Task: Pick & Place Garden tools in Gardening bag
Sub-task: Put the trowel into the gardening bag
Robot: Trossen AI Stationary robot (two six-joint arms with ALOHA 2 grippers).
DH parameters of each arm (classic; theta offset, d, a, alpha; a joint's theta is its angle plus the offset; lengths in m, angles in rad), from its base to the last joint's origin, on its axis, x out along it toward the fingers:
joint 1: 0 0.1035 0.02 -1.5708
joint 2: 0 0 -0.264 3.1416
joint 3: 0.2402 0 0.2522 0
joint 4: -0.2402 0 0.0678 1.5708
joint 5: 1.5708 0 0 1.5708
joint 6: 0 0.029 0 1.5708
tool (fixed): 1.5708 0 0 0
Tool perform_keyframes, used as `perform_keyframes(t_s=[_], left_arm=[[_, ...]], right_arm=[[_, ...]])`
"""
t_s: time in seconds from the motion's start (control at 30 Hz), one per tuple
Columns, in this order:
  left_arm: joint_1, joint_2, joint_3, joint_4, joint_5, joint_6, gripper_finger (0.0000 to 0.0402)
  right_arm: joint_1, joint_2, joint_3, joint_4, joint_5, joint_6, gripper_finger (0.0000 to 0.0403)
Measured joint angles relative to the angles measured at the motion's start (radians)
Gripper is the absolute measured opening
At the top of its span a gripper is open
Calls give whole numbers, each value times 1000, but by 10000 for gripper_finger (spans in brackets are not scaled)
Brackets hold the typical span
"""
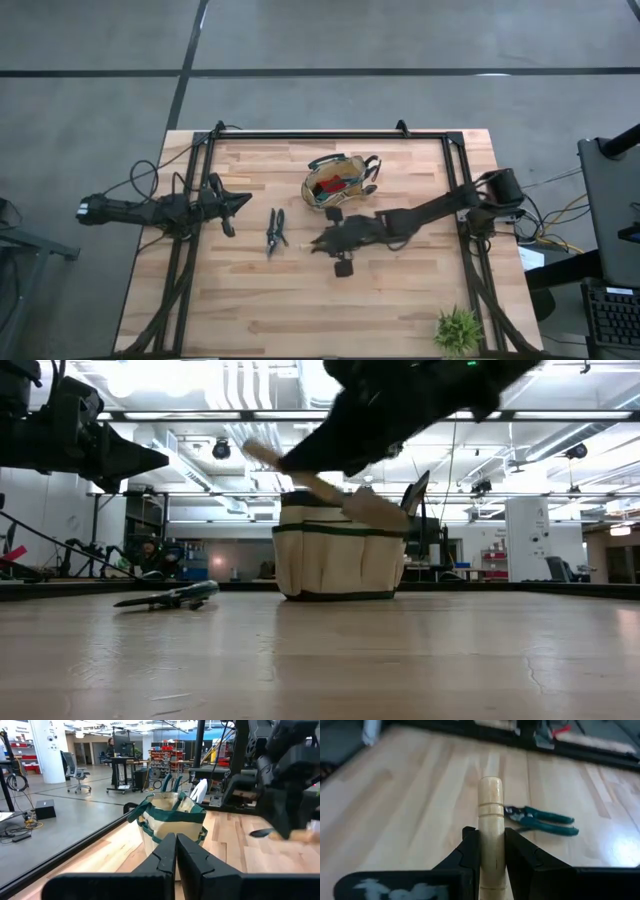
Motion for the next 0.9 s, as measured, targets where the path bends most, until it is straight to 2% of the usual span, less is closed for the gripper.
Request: perform_keyframes(t_s=[0.2,0.27,0.37,0.47,0.57,0.67,0.83,0.9], left_arm=[[0,0,0,0,0,0,18],[0,0,0,0,0,0,18],[0,0,0,0,0,0,16],[0,0,0,0,0,0,17],[0,0,0,0,0,0,18],[0,0,0,0,0,0,17],[0,0,0,0,0,0,17],[0,0,0,0,0,0,18]], right_arm=[[-8,-94,-170,218,7,44,52],[-12,-119,-210,294,48,41,52],[-15,-140,-272,452,100,-19,52],[-28,-137,-316,607,109,-63,52],[-63,-118,-340,708,113,-48,52],[-99,-85,-347,768,165,-26,52],[-144,-33,-324,861,166,-17,52],[-149,-11,-310,895,212,-4,52]])
